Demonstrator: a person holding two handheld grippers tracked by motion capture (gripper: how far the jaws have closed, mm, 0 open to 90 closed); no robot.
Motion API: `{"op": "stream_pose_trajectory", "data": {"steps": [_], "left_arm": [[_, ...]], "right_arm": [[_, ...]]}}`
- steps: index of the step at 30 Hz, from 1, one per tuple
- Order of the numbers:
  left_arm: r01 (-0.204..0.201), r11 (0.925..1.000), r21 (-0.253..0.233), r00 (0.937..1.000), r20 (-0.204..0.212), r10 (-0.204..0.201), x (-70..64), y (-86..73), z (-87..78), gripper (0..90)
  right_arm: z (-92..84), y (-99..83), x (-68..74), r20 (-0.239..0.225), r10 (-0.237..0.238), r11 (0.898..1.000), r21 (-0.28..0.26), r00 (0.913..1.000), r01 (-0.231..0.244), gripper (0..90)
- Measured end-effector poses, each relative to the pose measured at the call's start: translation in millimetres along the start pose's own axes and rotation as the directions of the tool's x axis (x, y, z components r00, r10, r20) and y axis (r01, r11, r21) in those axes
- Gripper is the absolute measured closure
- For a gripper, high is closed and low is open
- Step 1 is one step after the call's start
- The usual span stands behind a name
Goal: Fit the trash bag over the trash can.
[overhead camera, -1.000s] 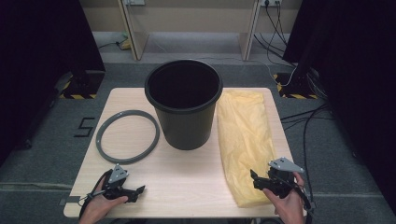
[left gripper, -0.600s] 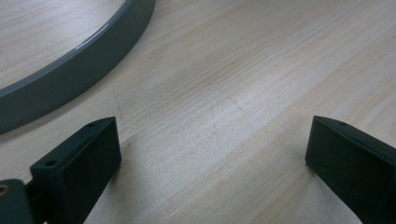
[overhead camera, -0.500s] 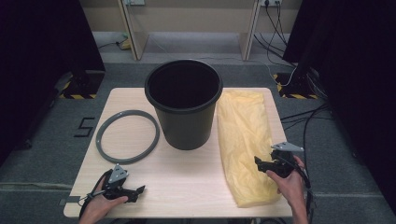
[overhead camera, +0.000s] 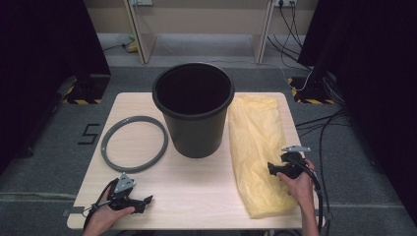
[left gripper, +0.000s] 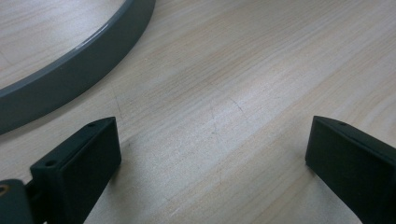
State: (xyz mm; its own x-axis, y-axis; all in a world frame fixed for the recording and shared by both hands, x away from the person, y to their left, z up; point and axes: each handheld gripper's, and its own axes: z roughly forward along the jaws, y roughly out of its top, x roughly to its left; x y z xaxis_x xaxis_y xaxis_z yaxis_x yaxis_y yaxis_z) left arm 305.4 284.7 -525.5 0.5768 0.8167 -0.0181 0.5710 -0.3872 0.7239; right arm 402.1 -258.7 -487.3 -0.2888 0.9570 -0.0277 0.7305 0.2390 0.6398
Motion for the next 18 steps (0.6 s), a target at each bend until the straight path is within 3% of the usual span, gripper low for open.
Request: {"op": "stream_pose_trajectory", "data": {"steps": [5,7,9,13,15,18], "left_arm": [[0.000,1.0000,-0.001,1.0000,-0.001,0.000,0.0,0.0,0.0,2.3],[0.000,1.0000,-0.001,1.0000,-0.001,0.000,0.0,0.0,0.0,2.3],[-0.001,1.0000,0.001,1.0000,0.000,0.001,0.0,0.0,0.0,2.3],[-0.001,1.0000,0.000,1.0000,-0.001,0.001,0.0,0.0,0.0,2.3],[-0.001,1.0000,0.001,1.0000,-0.001,0.001,0.0,0.0,-0.1,2.3],[-0.001,1.0000,0.000,1.0000,-0.001,0.001,0.0,0.0,0.0,2.3]], "right_arm": [[10.4,-2.4,2.8,0.026,-0.017,0.999,0.046,0.9995,0.016,16.5],[13.6,-3.2,4.1,0.018,-0.022,0.998,0.053,0.9996,0.021,15.3],[15.7,-5.3,6.5,-0.023,0.015,0.999,0.041,0.9996,-0.014,12.0],[15.2,-6.9,7.3,-0.027,-0.005,0.999,0.041,0.9996,0.006,11.9],[13.8,-6.9,8.7,-0.036,-0.016,0.999,0.035,0.9992,0.017,17.9],[9.8,-7.2,12.4,-0.056,-0.042,0.999,0.022,0.9976,0.043,37.0]]}}
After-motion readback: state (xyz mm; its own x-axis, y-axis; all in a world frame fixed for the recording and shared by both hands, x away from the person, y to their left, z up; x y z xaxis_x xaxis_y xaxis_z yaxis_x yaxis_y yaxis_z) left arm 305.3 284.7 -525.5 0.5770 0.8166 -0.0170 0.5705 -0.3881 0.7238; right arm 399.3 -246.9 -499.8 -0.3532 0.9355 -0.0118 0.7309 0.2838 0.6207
